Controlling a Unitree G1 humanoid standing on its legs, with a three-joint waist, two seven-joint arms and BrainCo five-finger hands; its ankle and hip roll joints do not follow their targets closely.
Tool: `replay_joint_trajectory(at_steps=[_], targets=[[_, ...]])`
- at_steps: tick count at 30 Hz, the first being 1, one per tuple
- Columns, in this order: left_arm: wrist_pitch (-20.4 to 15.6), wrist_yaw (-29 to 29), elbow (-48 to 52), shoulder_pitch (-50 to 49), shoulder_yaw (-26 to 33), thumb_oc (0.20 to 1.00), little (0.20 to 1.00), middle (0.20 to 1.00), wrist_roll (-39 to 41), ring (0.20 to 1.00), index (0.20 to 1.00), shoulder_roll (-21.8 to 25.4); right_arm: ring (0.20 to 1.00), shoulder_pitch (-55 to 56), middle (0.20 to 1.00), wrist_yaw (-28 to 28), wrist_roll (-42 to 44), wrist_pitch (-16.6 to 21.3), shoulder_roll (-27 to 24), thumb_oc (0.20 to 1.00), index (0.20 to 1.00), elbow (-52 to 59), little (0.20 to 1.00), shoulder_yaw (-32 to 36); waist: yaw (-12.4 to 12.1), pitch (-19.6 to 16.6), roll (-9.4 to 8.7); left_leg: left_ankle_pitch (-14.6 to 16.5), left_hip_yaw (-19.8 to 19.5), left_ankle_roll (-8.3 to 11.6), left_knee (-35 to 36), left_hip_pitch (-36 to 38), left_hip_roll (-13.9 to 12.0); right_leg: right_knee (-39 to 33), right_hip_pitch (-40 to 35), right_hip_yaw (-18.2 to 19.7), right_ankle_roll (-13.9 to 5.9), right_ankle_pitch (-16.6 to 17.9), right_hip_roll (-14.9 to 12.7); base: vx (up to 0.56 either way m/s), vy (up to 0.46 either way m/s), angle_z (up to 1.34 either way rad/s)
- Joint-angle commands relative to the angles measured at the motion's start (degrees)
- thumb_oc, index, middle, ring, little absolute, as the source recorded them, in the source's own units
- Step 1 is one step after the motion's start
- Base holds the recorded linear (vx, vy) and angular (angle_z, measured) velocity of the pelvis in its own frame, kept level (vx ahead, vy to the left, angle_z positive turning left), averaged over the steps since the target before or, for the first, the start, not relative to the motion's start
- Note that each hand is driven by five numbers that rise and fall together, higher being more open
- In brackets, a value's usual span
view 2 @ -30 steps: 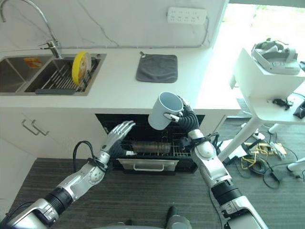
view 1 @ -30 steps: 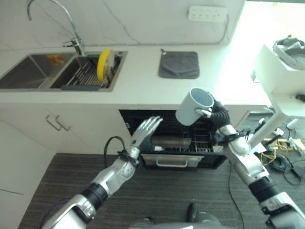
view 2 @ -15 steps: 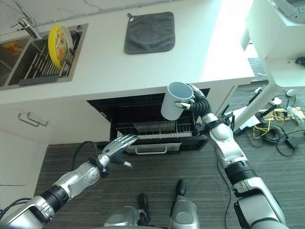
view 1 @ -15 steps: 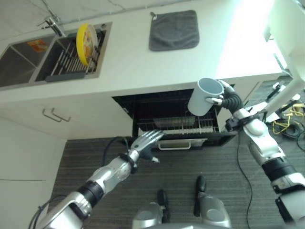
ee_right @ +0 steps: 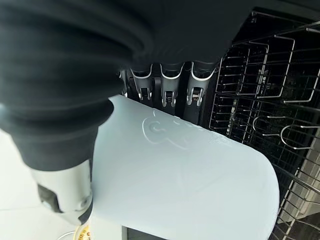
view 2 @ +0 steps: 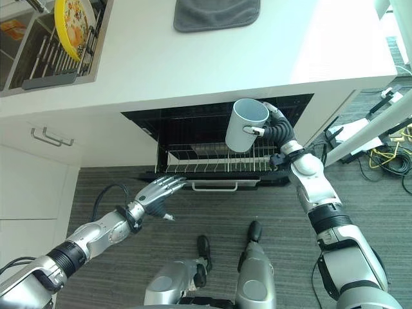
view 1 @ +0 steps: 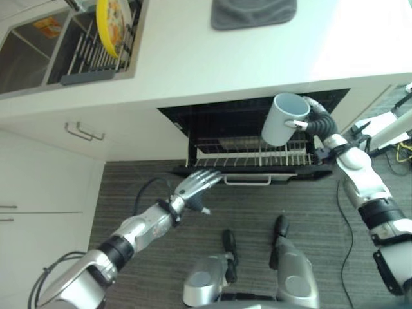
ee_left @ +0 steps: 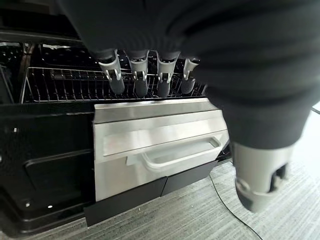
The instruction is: Place the dishes in the dishwasher.
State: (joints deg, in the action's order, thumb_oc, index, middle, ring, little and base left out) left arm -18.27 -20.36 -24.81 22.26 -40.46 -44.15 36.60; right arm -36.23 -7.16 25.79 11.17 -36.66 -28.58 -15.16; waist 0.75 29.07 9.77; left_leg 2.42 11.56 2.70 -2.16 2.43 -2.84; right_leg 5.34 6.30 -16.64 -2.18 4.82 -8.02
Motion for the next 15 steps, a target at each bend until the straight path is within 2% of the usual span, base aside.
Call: replay_joint_trajectory(at_steps=[1,6,10,15], targets=[[-2.4,-3.7,2.5,-0.8,-0.6,1.0,1.0,1.0,-3.0,1.0,1.0,4.2,0.2,-4.2,0.2,-0.1,-0.9,5.5,-0.4,0.2,0.2,0.1,0.2,1.1,-1.4,-2.6,-3.14,0.7,-0.2,-1.68,-8.7,-7.4,-1.0,12.5,-0.3,2.4,-4.48,-10.7,-6.8,-0.03,0.001,0.03],[-1.9,-5.0,3.5,0.7,-0.5,1.0,1.0,1.0,-2.7,1.0,1.0,5.6,0.2,-6.7,0.2,0.8,-1.1,5.2,-0.1,0.2,0.2,-3.8,0.2,1.1,-2.1,-0.7,-2.88,0.5,-0.6,-2.08,-9.6,-9.6,-0.8,14.5,2.1,2.7,-4.27,-10.9,-6.8,-0.07,-0.012,0.04],[-1.2,-9.5,4.5,1.0,0.3,1.0,1.0,1.0,-3.2,1.0,1.0,7.1,0.2,-8.6,0.2,2.2,-0.9,6.0,0.0,0.2,0.2,-8.8,0.2,2.0,-2.9,0.7,-3.01,0.5,-0.4,-2.24,-10.6,-11.2,-0.9,16.1,3.5,2.4,-4.14,-11.3,-7.0,-0.05,-0.025,0.1],[-1.0,-11.4,5.5,0.2,1.8,1.0,1.0,1.0,-2.3,1.0,1.0,7.8,0.2,-8.5,0.2,3.9,-0.1,4.8,-0.2,0.2,0.2,-10.7,0.2,3.3,-3.5,0.7,-3.18,0.6,-0.5,-2.29,-11.4,-12.7,-1.0,16.9,4.7,2.3,-3.95,-11.4,-6.9,-0.01,-0.024,0.07]])
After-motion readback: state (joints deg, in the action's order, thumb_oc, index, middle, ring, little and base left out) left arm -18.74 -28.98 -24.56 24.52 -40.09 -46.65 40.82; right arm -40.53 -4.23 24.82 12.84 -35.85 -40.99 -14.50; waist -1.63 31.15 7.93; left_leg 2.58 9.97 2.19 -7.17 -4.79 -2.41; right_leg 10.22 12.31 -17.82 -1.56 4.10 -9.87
